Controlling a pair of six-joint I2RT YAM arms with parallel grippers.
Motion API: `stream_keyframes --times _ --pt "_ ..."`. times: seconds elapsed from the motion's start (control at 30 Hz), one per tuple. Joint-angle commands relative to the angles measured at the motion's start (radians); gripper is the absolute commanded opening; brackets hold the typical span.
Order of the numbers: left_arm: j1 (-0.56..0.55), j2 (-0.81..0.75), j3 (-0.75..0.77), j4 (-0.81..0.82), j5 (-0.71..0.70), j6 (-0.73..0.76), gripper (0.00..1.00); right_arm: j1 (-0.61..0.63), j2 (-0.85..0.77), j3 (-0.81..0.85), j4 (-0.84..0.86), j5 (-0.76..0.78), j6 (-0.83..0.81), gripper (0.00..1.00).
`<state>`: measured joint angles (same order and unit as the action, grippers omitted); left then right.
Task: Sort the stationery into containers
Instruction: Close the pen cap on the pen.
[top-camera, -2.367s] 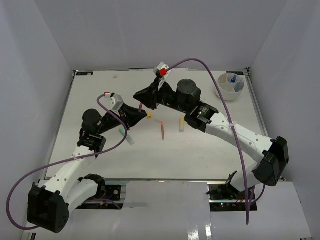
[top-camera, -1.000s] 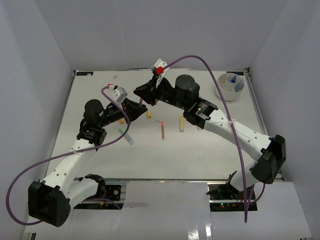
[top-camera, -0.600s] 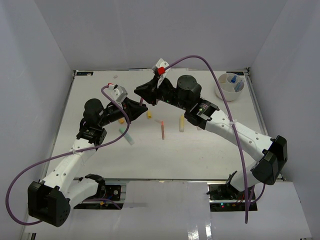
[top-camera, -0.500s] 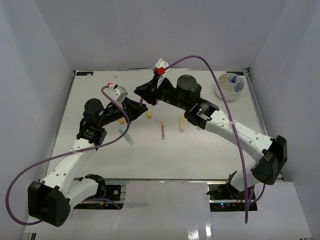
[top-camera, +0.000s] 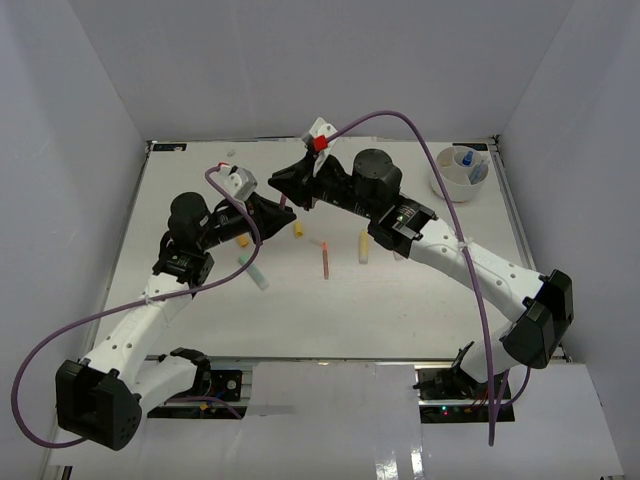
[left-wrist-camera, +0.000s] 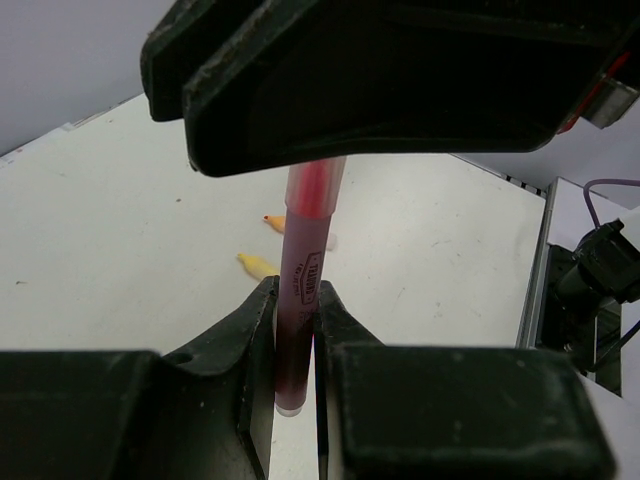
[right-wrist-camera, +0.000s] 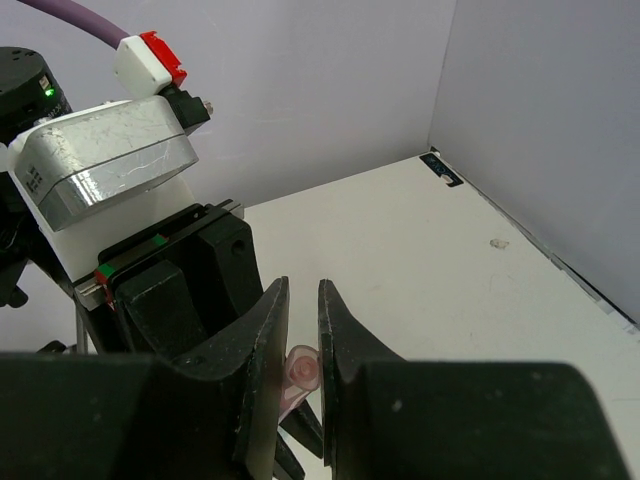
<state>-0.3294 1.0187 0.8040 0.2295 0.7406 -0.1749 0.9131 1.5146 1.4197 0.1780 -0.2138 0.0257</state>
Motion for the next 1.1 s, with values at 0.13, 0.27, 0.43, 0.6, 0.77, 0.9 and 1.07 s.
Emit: stream_keyframes --times 0.13,0.27,0.43,0.6,0.77,0.9,1.07 --pt "0.024 -0.057 0.218 0.439 -0.179 -0.058 0.0 0.053 0.141 -0.16 -0.644 -0.222 -0.021 0.08" --pt "0.023 -0.069 0.192 0.409 -0.126 -0.044 0.0 0.049 0.127 -0.156 -0.629 -0.213 -0.05 0.08" --pt "0.024 -0.094 0.121 0.39 -0.037 -0.012 0.0 0.044 0.085 -0.133 -0.566 -0.179 -0.035 0.08" --pt "0.024 -0.115 0.04 0.34 0.02 0.025 0.0 0.044 0.055 -0.107 -0.528 -0.153 -0.033 0.08" --pt "0.024 -0.123 -0.025 0.304 0.037 0.04 0.0 0.046 0.029 -0.12 -0.456 -0.148 0.013 0.08" --pt "0.023 -0.131 -0.097 0.335 0.034 0.032 0.11 0.044 0.015 -0.137 -0.405 -0.151 0.031 0.08" --pt "0.024 -0.121 -0.12 0.335 0.042 0.023 0.25 0.044 0.012 -0.134 -0.365 -0.096 0.042 0.08"
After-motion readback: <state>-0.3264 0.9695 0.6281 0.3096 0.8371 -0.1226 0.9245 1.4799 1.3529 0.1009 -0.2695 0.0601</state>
